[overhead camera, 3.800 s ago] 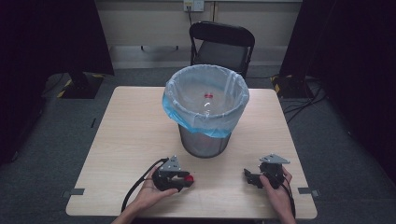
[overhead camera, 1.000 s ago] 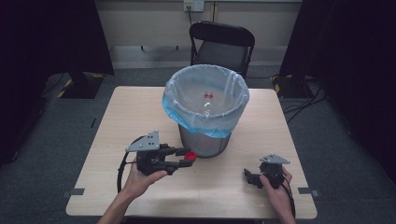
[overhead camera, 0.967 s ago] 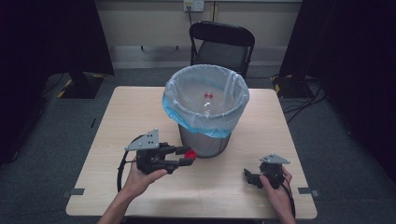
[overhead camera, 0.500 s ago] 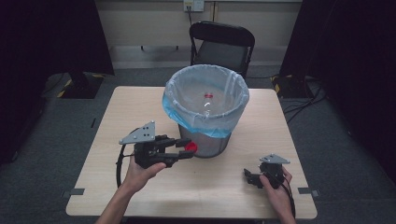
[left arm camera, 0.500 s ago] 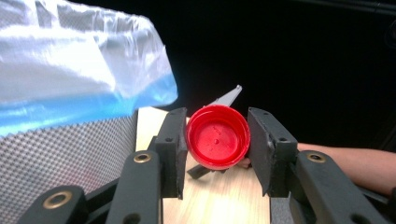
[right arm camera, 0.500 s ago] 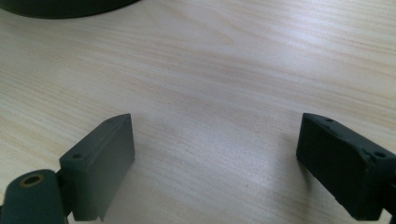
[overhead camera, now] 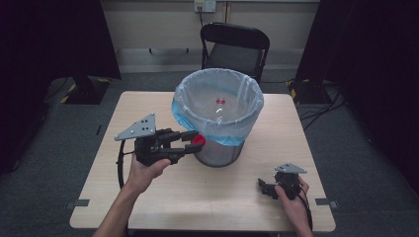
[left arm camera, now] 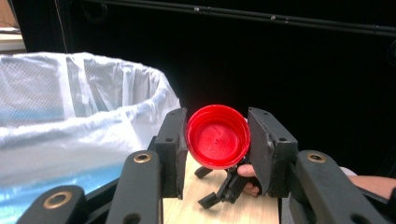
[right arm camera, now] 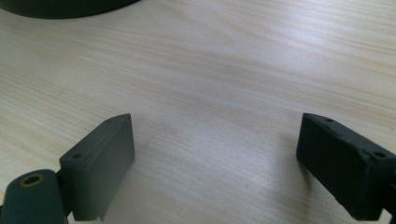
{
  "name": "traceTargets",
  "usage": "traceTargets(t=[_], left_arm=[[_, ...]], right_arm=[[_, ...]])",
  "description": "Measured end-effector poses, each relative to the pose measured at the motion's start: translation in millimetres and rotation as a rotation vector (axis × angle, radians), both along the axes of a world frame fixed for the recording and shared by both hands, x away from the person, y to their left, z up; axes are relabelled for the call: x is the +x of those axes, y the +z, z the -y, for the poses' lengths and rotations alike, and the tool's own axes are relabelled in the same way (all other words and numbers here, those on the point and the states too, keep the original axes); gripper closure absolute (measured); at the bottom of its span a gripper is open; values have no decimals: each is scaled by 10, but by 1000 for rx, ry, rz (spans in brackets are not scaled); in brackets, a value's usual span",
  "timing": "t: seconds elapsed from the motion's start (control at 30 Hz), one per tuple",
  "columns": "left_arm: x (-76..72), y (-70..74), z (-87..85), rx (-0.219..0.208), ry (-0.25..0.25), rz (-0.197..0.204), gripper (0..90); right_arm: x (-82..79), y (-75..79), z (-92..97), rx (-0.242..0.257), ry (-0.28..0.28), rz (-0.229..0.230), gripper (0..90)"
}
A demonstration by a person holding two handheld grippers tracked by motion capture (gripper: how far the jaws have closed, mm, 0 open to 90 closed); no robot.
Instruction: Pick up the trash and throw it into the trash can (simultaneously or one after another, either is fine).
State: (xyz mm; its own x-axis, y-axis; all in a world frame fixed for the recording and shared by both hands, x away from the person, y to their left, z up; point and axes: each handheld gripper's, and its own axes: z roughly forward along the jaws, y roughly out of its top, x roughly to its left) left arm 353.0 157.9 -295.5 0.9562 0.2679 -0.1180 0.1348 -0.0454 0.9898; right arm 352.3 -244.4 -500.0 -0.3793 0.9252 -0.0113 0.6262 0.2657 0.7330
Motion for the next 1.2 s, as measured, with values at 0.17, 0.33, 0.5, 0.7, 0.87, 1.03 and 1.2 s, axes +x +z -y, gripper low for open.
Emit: traceTargets(t=[0.17, 0.33, 0.5, 0.7, 0.87, 1.03, 1.2], left_arm=[[39, 72, 42, -2, 14, 4, 592], [103, 152, 43, -13, 14, 12, 592], [150, 239, 28, -27, 28, 20, 593], [158, 354, 40, -30, 37, 43, 593], [200, 398, 64, -33, 55, 53, 592], [301, 466, 91, -31, 71, 53, 593], [375, 502, 101, -30, 80, 52, 592]], right_arm=[[0, 0, 0, 0, 0, 0, 107], [0, 0, 0, 0, 0, 0, 107], [0, 0, 0, 0, 0, 0, 107], [0, 0, 0, 0, 0, 0, 107], [0, 0, 0, 0, 0, 0, 107], [0, 0, 0, 0, 0, 0, 107], [0, 0, 0, 0, 0, 0, 107]])
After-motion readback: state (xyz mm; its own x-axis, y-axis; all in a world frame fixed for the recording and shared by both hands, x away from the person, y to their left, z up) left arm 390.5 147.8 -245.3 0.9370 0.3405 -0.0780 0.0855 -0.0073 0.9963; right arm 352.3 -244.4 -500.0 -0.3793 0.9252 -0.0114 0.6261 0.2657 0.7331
